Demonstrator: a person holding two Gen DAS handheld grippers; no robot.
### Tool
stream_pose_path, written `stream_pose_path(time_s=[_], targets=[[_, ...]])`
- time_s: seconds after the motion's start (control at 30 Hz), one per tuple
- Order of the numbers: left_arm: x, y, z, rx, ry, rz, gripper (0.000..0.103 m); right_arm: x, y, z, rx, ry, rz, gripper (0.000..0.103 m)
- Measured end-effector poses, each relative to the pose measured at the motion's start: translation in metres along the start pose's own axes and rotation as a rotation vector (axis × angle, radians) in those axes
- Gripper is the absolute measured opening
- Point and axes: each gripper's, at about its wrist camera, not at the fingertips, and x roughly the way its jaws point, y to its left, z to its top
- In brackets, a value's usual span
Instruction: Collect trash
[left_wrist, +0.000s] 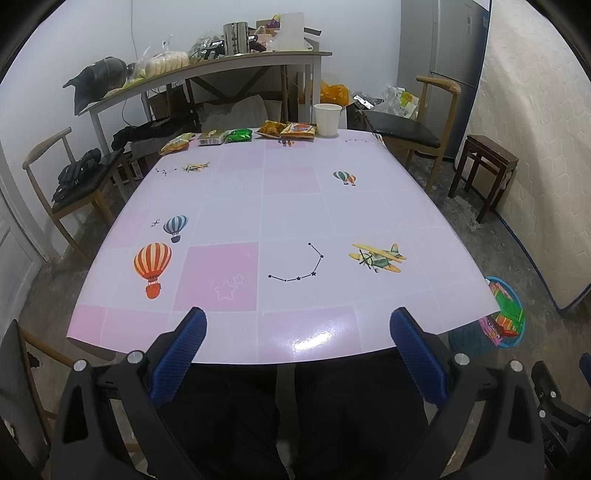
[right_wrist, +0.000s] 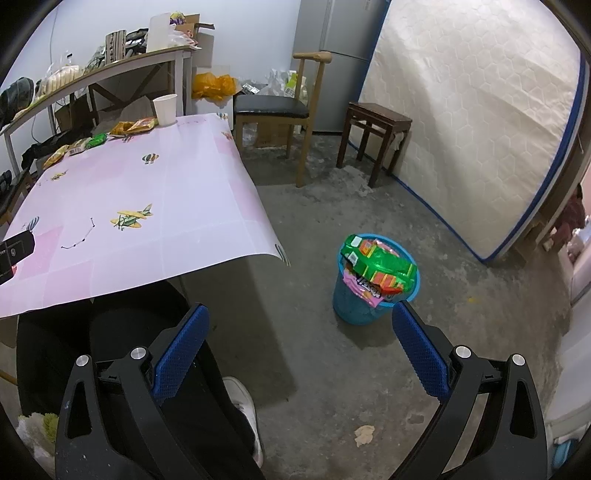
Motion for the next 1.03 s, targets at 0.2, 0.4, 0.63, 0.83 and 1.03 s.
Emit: stream_pose_path(time_s=[0.2,0.4,0.63,0.83,1.03], targets=[[-0.0001,0.0001,0.0002,-0.001,0.002,0.0,0.097,-0.0004,0.0006,-0.0003,0.001,0.0,-0.001,0.095],[-0.0003,0.0022,0.0016,-0.005,0.002,0.001,0.097,-0.0018,0.0049,0.0025,-0.001,-0.002,0.003,0.095],[0.0017,0.0049,0.0005,-0.009,0.005,0.002,0.097,-0.0021,0.0054,0.0024,0.0,-0.002,0.003,0.095],[0.002,0.0052,-0.0006,-0.007,0.008,0.0,0.097,-0.0024,0.0055,0.0024,0.002,-0.001,0.003,0.095],[0.0022,0.0052,-0.0029,-0.007,0.014,-0.002,0.097,-0.0022,0.006,0.0031,0.001,-0.002,0.004,0.095]])
